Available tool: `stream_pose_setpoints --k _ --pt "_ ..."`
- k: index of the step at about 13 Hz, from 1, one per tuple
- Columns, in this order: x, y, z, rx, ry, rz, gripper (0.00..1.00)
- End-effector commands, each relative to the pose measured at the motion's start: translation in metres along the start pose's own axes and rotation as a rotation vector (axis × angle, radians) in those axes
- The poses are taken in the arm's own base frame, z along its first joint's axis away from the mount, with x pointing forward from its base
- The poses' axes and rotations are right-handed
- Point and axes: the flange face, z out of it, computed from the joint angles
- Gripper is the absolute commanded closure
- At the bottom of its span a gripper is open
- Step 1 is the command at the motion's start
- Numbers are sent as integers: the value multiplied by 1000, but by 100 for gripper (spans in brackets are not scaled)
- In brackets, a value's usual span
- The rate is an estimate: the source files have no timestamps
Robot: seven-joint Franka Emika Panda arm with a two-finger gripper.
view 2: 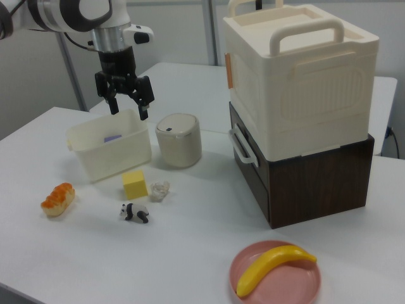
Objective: Put the bread in the basket
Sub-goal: 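Move the open gripper toward the orange bread roll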
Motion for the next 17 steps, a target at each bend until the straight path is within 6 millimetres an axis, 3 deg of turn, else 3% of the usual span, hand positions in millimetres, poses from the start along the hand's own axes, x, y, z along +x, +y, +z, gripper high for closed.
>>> stream_pose_setpoints --k 1,8,11,17 --pt "-7 -6 2 14 -25 3 0" --pt "-6 -12 7 12 -28 -3 0" --pt "-6 -41 18 10 -42 -51 0" --pt "-19 -133 56 11 -38 -131 0"
